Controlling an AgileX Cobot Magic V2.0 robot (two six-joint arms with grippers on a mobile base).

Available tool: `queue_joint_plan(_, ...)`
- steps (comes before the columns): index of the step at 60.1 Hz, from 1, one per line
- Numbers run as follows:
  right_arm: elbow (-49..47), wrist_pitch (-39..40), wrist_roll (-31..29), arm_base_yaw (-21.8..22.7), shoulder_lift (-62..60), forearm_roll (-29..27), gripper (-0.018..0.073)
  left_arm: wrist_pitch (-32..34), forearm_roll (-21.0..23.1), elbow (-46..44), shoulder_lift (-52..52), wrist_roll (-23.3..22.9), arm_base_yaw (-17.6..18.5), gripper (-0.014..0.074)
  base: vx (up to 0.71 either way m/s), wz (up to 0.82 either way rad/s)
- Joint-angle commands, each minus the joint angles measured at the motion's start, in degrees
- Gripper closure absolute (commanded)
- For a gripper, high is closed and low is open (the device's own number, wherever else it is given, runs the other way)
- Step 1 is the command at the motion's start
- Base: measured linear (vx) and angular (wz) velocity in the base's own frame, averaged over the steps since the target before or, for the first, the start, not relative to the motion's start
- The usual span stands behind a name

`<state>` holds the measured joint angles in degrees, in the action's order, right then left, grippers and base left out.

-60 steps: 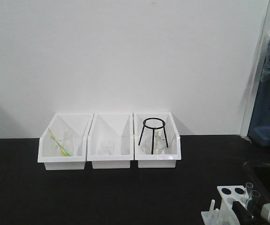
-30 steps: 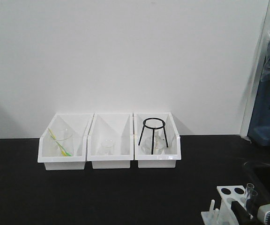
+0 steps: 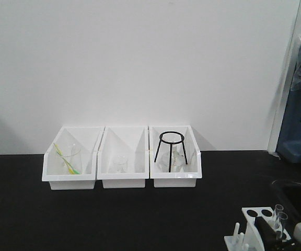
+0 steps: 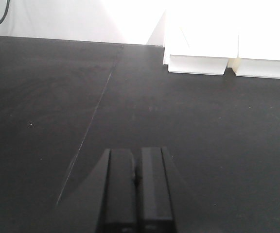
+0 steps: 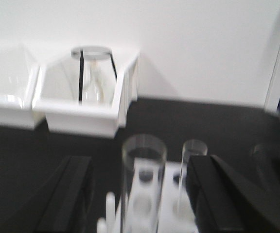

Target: Flip and reinsert test tube from rack

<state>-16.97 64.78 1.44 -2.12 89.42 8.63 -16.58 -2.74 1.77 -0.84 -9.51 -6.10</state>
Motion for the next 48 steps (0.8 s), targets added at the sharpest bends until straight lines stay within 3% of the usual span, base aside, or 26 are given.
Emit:
queue_joint_plan(1,-1.32,9.0,2.2,0.28,-6.85,-0.25,0.006,5.03,0.21,0.11,-0.17,-0.01,0.42,0.0603,0.0,0.0)
queue_joint_plan(11,-3.79,-8.19,7.84,0.28,-21.64,-0.19,0.0236,5.03,0.21,0.11,-0.17,-0.01,0.42,0.0603,0.0,0.0)
queue_joint_plan(20,-4.55,-31.34,11.03,0.28,-37.89,2.46,0.0576,5.03,0.21,0.11,-0.17,-0.01,0.42,0.0603,0.0,0.0)
queue_joint_plan(27,-4.49,-51.71,15.01,0.28,-51.36,8.0,0.0571,5.03,0.21,0.11,-0.17,-0.01,0.42,0.0603,0.0,0.0)
queue_joint_plan(33,-1.59,-61.6,16.51,0.28,-60.48,11.3,0.0569,5.03,0.21,0.11,-0.17,-0.01,0.42,0.0603,0.0,0.0)
queue_joint_plan(48,10.14,-59.02,16.47,0.28,-78.04,12.92,0.0566,5.03,0.21,0.11,-0.17,-0.01,0.42,0.0603,0.0,0.0)
